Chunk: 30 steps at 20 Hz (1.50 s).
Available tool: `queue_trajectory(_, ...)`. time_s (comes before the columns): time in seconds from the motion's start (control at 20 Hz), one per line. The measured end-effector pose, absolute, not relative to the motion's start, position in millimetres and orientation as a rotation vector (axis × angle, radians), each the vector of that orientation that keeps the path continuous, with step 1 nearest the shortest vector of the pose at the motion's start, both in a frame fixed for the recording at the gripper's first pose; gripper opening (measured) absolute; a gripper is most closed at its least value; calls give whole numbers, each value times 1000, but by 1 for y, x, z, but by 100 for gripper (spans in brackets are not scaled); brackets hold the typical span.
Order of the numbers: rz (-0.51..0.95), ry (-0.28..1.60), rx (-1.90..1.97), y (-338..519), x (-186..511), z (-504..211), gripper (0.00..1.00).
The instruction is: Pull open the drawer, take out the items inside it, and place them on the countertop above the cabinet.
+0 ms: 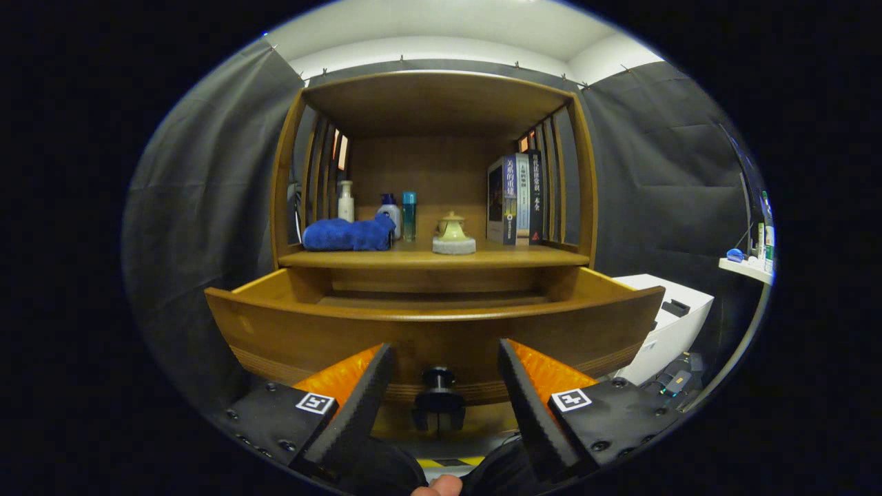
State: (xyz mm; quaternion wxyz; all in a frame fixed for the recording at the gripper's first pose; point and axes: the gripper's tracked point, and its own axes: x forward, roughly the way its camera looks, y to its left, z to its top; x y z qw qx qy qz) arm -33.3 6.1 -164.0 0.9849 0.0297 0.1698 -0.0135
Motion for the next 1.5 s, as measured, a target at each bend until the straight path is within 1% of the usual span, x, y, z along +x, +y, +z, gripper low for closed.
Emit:
queue_trajectory(0.2,-13,385,45,11,-34,-178,99)
queue_trajectory(0.3,7,379,47,16,-27,-178,98)
queue_trajectory(0.65,11,356,39,13,-20,-177,98)
queue_trajectory(0.9,17,328,25,12,16,-169,98)
queue_trajectory(1.5,43,303,29,5,82,-181,98)
